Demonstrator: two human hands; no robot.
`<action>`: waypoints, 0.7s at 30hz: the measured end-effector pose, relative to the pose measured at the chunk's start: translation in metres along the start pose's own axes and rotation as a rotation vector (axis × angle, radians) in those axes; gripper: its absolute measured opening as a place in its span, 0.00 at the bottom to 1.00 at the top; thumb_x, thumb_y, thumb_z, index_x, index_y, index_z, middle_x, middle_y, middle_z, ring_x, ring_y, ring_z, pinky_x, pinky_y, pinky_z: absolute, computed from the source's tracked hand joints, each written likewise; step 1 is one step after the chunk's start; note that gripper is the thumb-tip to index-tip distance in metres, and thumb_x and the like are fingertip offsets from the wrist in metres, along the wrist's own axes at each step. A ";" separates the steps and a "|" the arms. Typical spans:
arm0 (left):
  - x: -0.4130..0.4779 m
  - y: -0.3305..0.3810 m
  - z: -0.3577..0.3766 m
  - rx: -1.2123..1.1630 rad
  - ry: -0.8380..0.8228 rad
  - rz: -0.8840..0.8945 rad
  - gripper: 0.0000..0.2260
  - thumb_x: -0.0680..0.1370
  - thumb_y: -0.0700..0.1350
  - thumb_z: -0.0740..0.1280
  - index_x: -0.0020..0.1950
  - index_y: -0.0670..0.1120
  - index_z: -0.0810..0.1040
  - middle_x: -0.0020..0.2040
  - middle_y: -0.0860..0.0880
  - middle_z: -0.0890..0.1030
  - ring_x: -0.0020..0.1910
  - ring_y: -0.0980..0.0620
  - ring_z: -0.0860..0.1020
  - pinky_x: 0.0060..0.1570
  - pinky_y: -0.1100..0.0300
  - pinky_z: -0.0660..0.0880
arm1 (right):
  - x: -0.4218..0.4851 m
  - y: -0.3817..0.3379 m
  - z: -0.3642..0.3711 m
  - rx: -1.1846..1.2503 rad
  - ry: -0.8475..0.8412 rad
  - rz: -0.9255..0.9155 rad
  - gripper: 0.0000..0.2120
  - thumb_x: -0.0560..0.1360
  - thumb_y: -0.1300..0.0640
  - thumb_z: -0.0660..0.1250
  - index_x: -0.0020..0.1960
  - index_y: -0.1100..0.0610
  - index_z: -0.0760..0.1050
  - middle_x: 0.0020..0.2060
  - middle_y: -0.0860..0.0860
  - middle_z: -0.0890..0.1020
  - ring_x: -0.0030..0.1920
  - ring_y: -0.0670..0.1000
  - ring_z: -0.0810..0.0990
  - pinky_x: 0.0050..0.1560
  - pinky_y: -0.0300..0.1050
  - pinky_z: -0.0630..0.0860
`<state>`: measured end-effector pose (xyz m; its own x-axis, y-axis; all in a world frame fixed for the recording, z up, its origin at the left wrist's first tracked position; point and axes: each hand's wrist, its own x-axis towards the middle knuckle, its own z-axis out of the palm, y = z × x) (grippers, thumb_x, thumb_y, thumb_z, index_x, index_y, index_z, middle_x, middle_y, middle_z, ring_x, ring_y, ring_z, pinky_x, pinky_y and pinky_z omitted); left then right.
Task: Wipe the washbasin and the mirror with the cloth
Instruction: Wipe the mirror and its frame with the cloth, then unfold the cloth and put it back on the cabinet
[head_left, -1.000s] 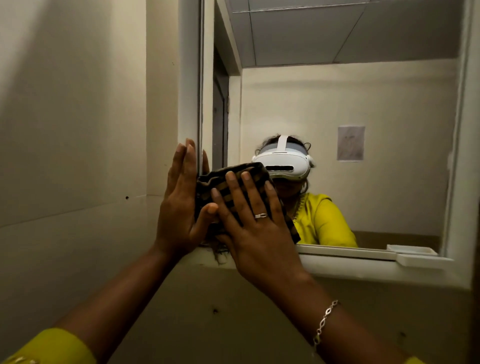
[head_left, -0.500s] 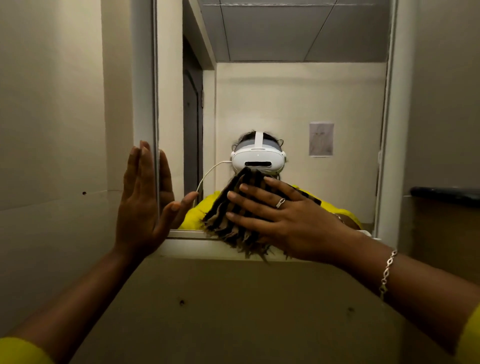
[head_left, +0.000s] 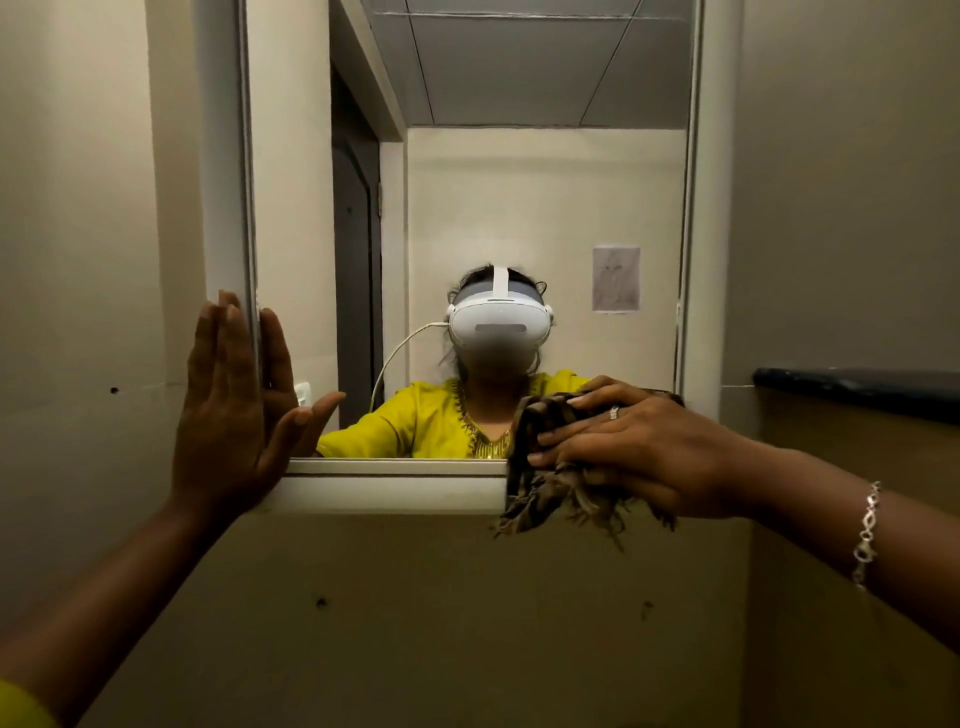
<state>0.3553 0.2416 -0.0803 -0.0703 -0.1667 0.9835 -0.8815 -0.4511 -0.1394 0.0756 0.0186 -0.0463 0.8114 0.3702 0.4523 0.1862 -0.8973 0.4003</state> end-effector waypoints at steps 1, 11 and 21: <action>-0.001 -0.003 0.002 0.014 -0.015 -0.010 0.38 0.78 0.64 0.46 0.73 0.34 0.45 0.73 0.32 0.51 0.74 0.40 0.46 0.73 0.50 0.46 | -0.008 0.002 -0.003 0.003 0.010 0.019 0.20 0.78 0.44 0.50 0.59 0.50 0.76 0.55 0.45 0.82 0.60 0.45 0.75 0.66 0.43 0.59; -0.005 -0.008 0.004 0.169 -0.130 -0.012 0.40 0.76 0.63 0.51 0.73 0.31 0.49 0.74 0.33 0.46 0.74 0.38 0.43 0.73 0.48 0.43 | -0.046 0.001 -0.006 -0.069 0.204 0.120 0.18 0.80 0.44 0.44 0.54 0.50 0.69 0.38 0.48 0.83 0.43 0.52 0.80 0.54 0.41 0.71; -0.006 -0.011 0.006 0.315 -0.247 -0.049 0.39 0.75 0.62 0.51 0.74 0.34 0.47 0.74 0.33 0.45 0.74 0.36 0.42 0.73 0.43 0.43 | -0.075 -0.013 0.009 -0.210 0.446 0.283 0.20 0.81 0.49 0.46 0.54 0.59 0.72 0.38 0.56 0.85 0.42 0.49 0.79 0.54 0.39 0.70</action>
<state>0.3685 0.2423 -0.0856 0.1168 -0.3264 0.9380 -0.6924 -0.7039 -0.1588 0.0172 0.0005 -0.0932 0.4926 0.2286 0.8397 -0.1557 -0.9262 0.3434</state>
